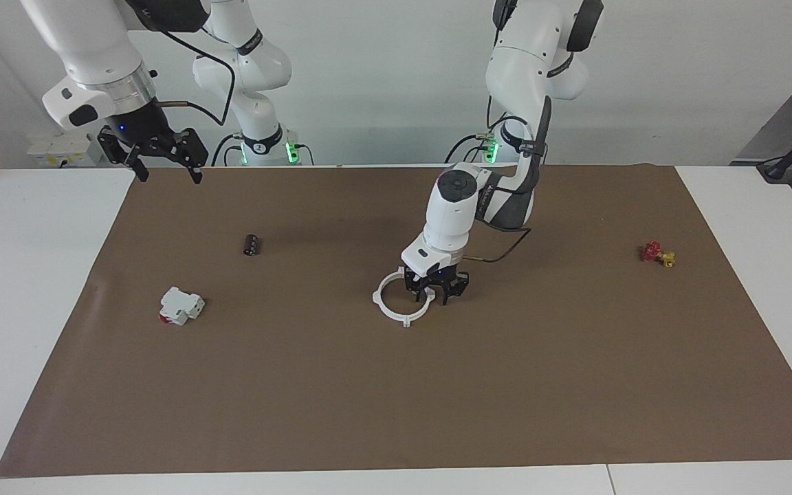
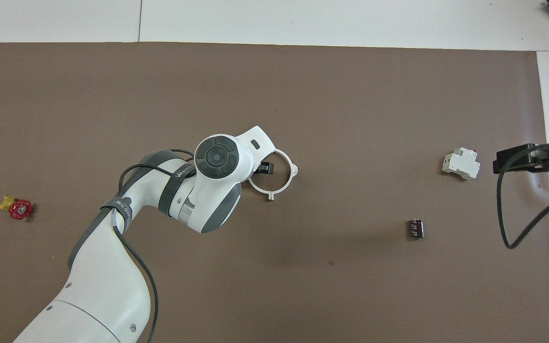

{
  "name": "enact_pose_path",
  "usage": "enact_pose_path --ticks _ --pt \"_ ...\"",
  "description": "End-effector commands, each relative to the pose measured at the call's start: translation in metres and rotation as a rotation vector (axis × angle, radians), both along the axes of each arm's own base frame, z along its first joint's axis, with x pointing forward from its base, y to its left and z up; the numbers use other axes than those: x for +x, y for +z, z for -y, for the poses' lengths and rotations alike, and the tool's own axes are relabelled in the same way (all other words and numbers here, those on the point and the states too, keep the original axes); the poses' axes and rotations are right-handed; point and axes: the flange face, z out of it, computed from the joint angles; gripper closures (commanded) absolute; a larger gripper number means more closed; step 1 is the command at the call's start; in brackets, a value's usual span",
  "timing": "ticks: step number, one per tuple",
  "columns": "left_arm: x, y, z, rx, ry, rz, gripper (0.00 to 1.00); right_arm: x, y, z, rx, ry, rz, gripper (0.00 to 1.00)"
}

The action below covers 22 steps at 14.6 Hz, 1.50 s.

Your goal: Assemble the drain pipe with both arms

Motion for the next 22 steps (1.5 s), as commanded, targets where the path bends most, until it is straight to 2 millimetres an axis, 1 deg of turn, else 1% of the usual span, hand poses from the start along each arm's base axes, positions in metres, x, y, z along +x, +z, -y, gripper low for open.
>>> enact_pose_path --ticks 1,2,4,6,7,8,9,10,12,13,17,19,20,22 --pt "-0.001 0.024 -0.008 0.004 0.011 0.030 0.00 -0.005 0.004 0.001 0.022 0.011 -0.009 0.00" --pt "0.000 0.034 -0.015 0.010 0.021 0.024 0.00 -0.005 0.003 0.001 0.022 0.012 -0.010 0.00" --pt "0.005 0.058 -0.043 0.031 0.054 -0.003 0.00 -0.005 0.004 0.001 0.022 0.012 -0.009 0.00" --pt "0.016 0.083 -0.081 0.047 0.070 -0.015 0.00 -0.005 0.004 0.001 0.022 0.011 -0.009 0.00" --pt "0.019 0.092 -0.102 0.058 0.073 -0.027 0.00 -0.005 0.003 0.001 0.022 0.012 -0.010 0.00" --pt "0.018 0.102 -0.122 0.075 0.054 -0.047 0.00 -0.005 0.004 0.001 0.022 0.011 -0.009 0.00" --pt "0.022 0.112 -0.143 0.085 0.023 -0.053 0.00 -0.005 0.003 0.001 0.022 0.011 -0.010 0.00" --pt "0.027 0.124 -0.170 0.089 0.013 -0.049 0.00 -0.005 0.003 0.001 0.022 0.011 -0.010 0.00" --pt "0.025 0.141 -0.206 0.106 -0.036 -0.070 0.00 -0.005 0.003 0.001 0.022 0.011 -0.010 0.00" --pt "0.026 0.145 -0.223 0.111 -0.029 -0.084 0.00 -0.005 0.004 0.001 0.022 0.011 -0.009 0.00" --pt "0.028 0.188 -0.286 0.109 -0.012 -0.040 0.00 -0.005 0.004 0.001 0.022 0.011 -0.009 0.00" --pt "0.023 0.206 -0.312 0.110 -0.003 -0.043 0.00 -0.005 0.003 0.001 0.022 0.012 -0.010 0.00" --pt "0.025 0.216 -0.321 0.107 0.006 -0.040 0.00 -0.005 0.003 0.001 0.022 0.011 -0.010 0.00" --pt "0.033 0.248 -0.334 0.102 0.026 -0.037 0.01 -0.005 0.003 0.001 0.022 0.011 -0.010 0.00"
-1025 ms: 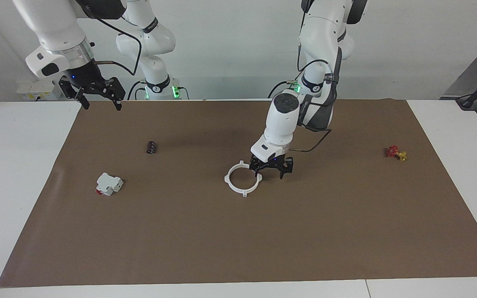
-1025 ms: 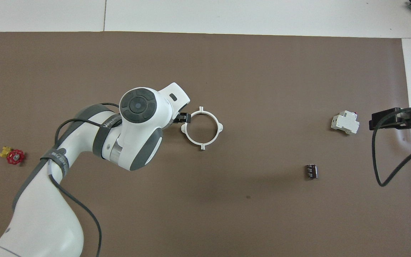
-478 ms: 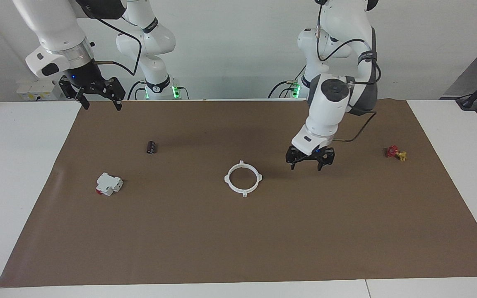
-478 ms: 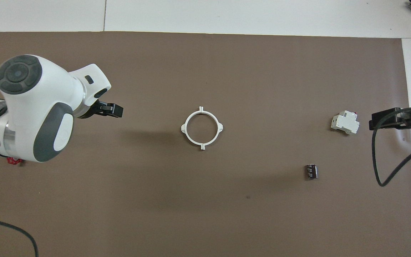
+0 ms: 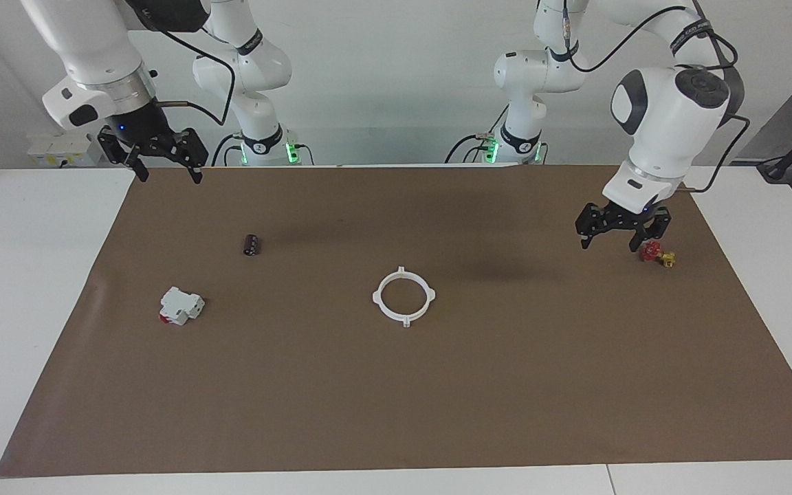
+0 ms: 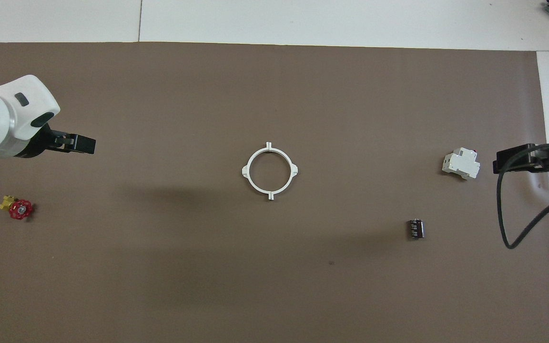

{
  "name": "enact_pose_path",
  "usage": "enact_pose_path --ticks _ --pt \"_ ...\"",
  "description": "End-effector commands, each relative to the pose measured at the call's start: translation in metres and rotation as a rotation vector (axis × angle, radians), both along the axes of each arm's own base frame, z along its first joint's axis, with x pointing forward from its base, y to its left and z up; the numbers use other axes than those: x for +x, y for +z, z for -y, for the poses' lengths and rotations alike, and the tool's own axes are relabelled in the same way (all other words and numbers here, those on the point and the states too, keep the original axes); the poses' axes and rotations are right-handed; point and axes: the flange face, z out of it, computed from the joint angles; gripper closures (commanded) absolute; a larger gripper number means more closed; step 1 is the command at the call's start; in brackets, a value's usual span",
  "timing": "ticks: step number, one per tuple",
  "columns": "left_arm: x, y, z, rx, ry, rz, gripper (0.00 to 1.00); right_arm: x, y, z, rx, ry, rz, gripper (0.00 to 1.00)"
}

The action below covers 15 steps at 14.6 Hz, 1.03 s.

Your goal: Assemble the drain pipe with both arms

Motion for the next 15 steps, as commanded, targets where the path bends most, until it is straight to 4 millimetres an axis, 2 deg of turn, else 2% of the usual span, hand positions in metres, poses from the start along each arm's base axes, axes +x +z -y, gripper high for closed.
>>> enact_pose_path --ticks 1,5,9,10,12,13,15 --pt "0.006 0.046 -0.015 0.008 -0.003 0.003 0.01 -0.005 0.003 0.001 0.022 0.011 -0.010 0.00" --pt "0.009 0.105 -0.020 0.007 0.007 -0.019 0.01 -0.005 0.003 0.001 0.022 0.011 -0.010 0.00" --pt "-0.005 0.137 -0.024 0.010 0.014 -0.045 0.00 -0.005 0.003 0.001 0.022 0.011 -0.010 0.00" --pt "-0.014 0.140 -0.026 0.010 0.016 -0.051 0.00 -0.005 0.004 0.001 0.022 0.011 -0.009 0.00" --pt "-0.032 0.127 -0.026 0.011 0.019 -0.086 0.00 -0.005 0.003 0.001 0.022 0.011 -0.010 0.00" --pt "-0.037 0.118 -0.027 0.012 0.020 -0.104 0.00 -0.005 0.004 0.001 0.022 0.011 -0.009 0.00" --pt "-0.041 0.113 -0.028 0.012 0.023 -0.106 0.00 -0.005 0.003 0.000 0.022 0.012 -0.010 0.00"
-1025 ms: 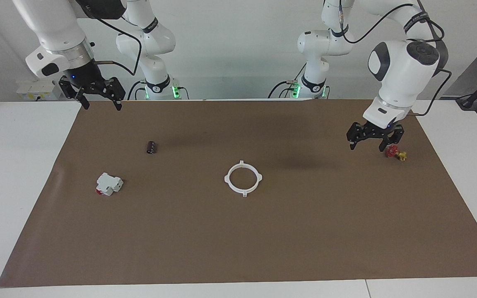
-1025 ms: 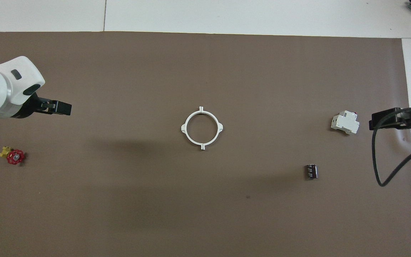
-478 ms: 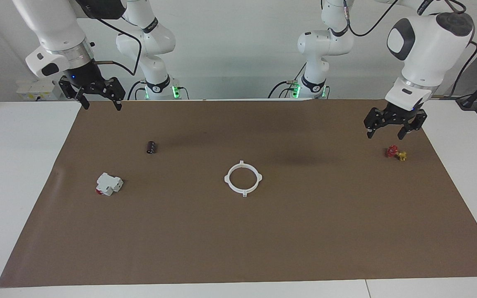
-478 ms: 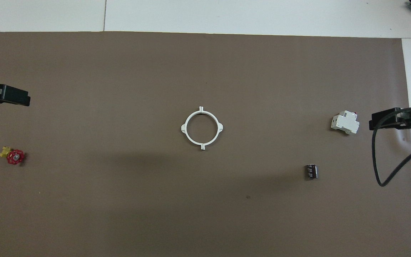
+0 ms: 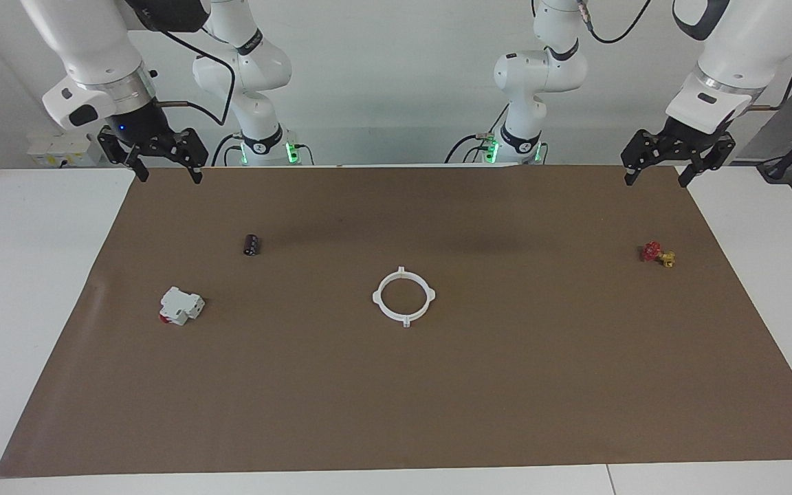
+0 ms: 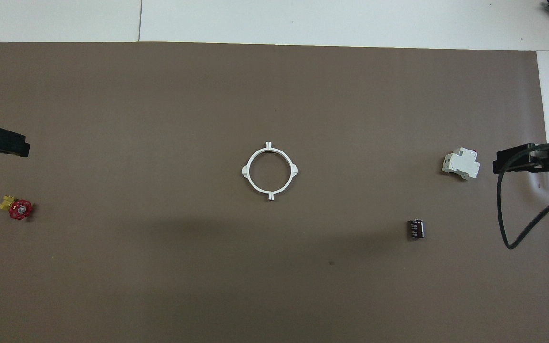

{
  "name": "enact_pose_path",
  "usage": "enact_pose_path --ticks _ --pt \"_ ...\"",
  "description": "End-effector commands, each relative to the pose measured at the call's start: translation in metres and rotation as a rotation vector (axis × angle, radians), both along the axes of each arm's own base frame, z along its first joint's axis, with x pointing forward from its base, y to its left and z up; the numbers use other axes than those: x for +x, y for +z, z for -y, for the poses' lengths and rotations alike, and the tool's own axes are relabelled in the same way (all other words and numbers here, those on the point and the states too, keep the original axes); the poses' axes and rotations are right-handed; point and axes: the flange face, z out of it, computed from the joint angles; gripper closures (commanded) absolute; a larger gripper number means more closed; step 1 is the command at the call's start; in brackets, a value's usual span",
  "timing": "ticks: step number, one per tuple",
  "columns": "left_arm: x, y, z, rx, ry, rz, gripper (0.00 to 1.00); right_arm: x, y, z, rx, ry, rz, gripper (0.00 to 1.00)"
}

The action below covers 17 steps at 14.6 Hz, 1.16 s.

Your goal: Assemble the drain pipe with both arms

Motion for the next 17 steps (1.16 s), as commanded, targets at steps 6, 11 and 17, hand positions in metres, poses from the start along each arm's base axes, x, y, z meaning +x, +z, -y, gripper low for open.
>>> enact_pose_path --ticks 6,11,17 --pt "-0.0120 -0.0022 -0.0040 -0.037 0.001 0.022 0.00 -0.0053 0.0033 0.0008 0.022 0.011 -0.010 0.00" --pt "-0.0126 -0.0014 -0.0113 -0.054 0.015 0.018 0.00 -0.0053 0.0033 0.0008 0.022 0.011 -0.010 0.00" --pt "-0.0133 -0.0027 -0.0098 -0.052 0.016 0.010 0.00 -0.0053 0.0040 0.0008 0.022 0.011 -0.009 0.00"
